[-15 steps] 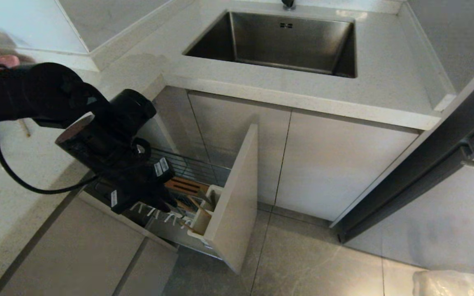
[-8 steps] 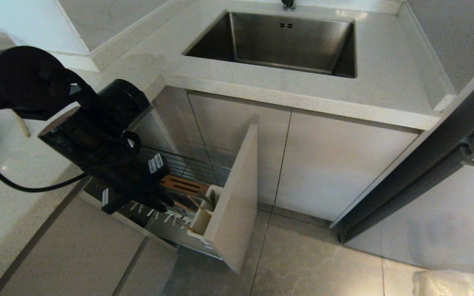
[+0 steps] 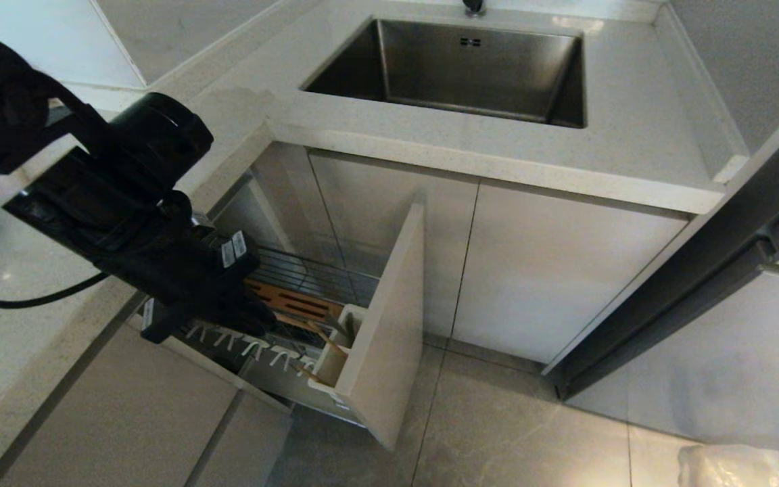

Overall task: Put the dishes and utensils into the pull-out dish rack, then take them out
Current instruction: Take the chopsticks out of the cupboard

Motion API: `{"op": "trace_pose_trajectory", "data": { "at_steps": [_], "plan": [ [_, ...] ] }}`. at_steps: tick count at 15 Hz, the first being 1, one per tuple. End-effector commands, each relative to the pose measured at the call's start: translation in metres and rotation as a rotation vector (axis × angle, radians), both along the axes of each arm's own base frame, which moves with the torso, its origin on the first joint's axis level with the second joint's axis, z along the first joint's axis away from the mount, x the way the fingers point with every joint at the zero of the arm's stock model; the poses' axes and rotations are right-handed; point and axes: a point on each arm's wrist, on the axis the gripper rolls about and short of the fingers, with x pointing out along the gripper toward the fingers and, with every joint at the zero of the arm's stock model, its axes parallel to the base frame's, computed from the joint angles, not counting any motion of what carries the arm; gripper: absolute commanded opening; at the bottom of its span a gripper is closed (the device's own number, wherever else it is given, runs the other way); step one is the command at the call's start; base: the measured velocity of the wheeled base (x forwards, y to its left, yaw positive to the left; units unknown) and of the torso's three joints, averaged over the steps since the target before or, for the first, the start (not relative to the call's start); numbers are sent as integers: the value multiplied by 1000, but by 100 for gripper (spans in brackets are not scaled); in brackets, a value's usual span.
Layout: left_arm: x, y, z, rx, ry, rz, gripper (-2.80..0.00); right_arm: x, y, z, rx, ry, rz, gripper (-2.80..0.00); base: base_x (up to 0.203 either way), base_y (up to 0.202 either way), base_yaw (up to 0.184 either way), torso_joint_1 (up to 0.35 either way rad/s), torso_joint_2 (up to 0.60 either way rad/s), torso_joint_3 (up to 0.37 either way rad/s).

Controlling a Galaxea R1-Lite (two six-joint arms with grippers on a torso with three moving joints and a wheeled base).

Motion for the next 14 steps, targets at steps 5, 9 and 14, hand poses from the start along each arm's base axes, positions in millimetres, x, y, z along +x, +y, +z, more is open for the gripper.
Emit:
{"op": "trace_pose_trajectory", "data": {
  "at_steps": [5,9,14],
  "plan": [
    [-31,11,32,-36,-85,1,-280,0,0,0,0,1,0,-280,0,0,0,0,0,0],
    [-67,21,63,-83,-201,-12,-280,0,0,0,0,1,0,-280,0,0,0,0,0,0],
    [-110,37,95,-147,-365,-6,-280,0,0,0,0,1,0,-280,0,0,0,0,0,0]
  ]
}}
